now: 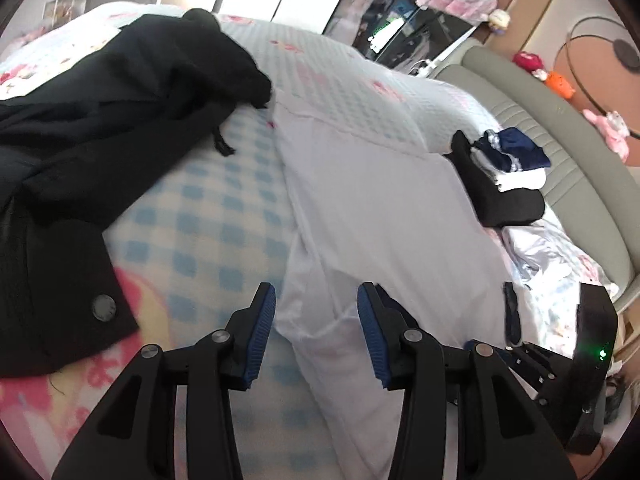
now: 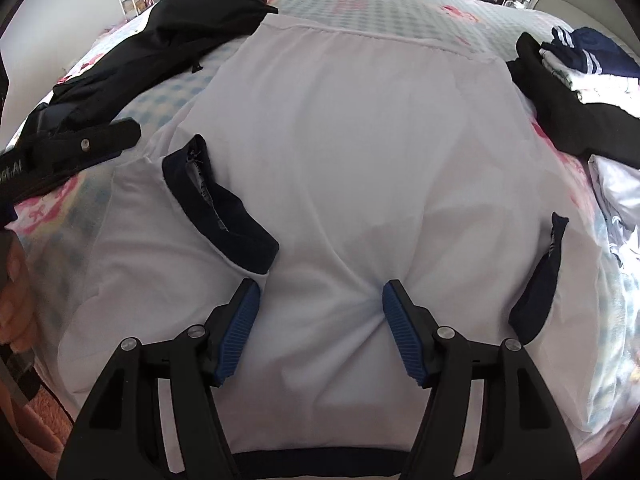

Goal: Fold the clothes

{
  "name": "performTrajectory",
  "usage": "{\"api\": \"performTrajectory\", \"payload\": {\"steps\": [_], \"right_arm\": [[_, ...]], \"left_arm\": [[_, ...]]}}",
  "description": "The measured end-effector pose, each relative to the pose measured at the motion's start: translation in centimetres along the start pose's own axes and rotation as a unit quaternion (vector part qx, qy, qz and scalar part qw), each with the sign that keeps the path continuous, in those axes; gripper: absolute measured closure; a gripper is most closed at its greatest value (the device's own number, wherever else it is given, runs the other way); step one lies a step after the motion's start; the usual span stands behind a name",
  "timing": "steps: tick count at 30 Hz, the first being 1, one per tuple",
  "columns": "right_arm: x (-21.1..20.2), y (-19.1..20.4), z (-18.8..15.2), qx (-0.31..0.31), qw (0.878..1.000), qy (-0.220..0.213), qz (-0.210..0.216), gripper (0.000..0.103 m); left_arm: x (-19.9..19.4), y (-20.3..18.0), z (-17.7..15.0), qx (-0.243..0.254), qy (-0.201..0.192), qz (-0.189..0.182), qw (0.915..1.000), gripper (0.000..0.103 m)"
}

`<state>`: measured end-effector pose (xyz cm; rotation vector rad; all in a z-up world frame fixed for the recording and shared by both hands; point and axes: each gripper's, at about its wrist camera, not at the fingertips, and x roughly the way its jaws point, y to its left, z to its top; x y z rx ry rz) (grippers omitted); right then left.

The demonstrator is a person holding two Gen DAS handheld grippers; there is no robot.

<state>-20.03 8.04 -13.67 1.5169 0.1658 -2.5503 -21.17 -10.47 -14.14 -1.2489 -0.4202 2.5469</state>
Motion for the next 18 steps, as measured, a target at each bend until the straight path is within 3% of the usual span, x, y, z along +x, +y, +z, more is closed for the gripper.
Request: {"api": "performTrajectory", "payload": {"steps": [2, 5, 10, 14, 18], "right_arm": [[-0.8, 0.5, 0.2, -0.014, 1.000, -0.012, 0.008, 0.038], [-1.9, 1.3, 0.5, -0.034, 0.999, -0.031, 0.020, 0.038], [-3.7, 2.6, 0.9, -0.067, 0.995, -0.061, 0.040, 0.038], [0.1, 0.9, 0.8, -0.025, 0.999, 0.009, 0.042, 0.040], [0.4, -0.5, 0.4, 0.004, 0.998, 0.013, 0.060, 0.040]], "left_arm": [[0.8, -0.9, -0.7, 0.035, 0.017, 0.017, 0.9991, 0.058], [1.1, -1.8, -1.9, 0.066, 0.022, 0.010, 0.9975, 0.058], [1.2, -1.7, -2.7, 0.069, 0.028, 0.006, 0.9972, 0.058], [0.5, -2.2, -3.2, 0.102, 0.042, 0.003, 0.9939, 0.058], [1.3, -3.2, -3.3, 0.141, 0.062, -0.002, 0.9881, 0.058]]}}
